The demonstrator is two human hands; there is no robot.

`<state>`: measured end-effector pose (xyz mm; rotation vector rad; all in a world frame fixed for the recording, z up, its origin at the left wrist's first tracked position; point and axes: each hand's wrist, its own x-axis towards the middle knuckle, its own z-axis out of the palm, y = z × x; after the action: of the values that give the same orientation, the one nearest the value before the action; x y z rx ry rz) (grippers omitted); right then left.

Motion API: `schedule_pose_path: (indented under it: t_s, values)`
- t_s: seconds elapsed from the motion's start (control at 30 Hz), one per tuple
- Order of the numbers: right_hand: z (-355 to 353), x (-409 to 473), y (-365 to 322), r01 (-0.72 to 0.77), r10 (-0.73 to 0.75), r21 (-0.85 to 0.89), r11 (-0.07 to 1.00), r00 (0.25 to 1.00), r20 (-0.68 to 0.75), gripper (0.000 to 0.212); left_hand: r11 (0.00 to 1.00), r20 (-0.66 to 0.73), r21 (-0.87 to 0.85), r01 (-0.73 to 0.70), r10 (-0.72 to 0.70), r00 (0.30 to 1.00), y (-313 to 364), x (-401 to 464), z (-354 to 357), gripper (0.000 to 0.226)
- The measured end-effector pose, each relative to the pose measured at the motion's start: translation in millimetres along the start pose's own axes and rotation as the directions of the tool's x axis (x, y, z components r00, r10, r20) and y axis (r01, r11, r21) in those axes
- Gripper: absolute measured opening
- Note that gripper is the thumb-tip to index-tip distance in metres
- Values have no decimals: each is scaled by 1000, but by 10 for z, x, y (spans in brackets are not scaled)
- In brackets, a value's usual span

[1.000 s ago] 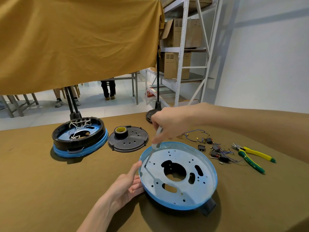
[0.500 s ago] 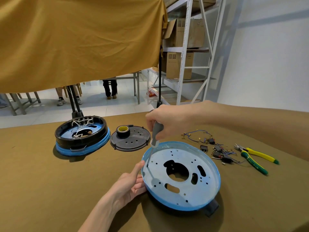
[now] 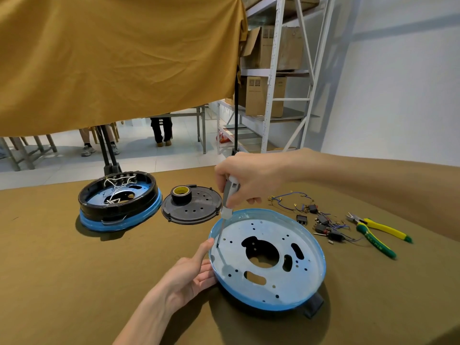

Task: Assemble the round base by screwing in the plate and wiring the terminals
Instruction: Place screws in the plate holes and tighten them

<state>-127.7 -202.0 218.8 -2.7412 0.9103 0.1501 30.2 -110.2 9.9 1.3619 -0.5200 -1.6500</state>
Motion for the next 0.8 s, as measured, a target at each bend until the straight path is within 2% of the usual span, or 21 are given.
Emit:
schedule_pose_path:
  t_s: [0.07, 0.2, 0.33, 0.4, 0.47, 0.53, 0.63, 0.73, 0.8]
  values:
    - [29, 68, -59, -12, 12, 0, 1000, 1000, -13, 23, 1000, -1, -4, -9, 9, 1000, -4, 0, 5, 70]
    - [57, 256, -176, -55, 51, -57, 997, 997, -59, 44, 1000, -5, -18, -20, 20, 1000, -8, -16, 10, 73]
    - [-58, 237, -184, -46, 50, -125, 991, 998, 34, 33, 1000, 12, -13, -29, 29, 1000, -10, -18, -8, 74]
    - [-36, 202, -150, -3, 1, -179, 984, 1000, -11, 26, 1000, 9, 1, -21, 20, 1000, -8, -4, -7, 75]
    - [20, 172, -129, 9, -19, -151, 988, 998, -64, 23, 1000, -5, 17, -21, 21, 1000, -15, 16, 6, 72]
    - [78, 175, -108, -25, 12, -104, 994, 993, -120, 29, 999, -25, 27, -28, 28, 999, -26, 27, 22, 67]
    - [108, 185, -77, -100, 70, -144, 985, 977, -203, 44, 999, -14, 36, -41, 41, 999, -25, 15, 35, 68]
    - [43, 119, -53, -92, 83, -119, 989, 993, -80, 37, 998, 4, 41, -41, 40, 999, -14, 0, 21, 75]
    - [-6, 57, -47, -36, 27, -155, 987, 998, -65, 28, 999, 2, 35, -29, 29, 1000, -15, 4, 21, 76]
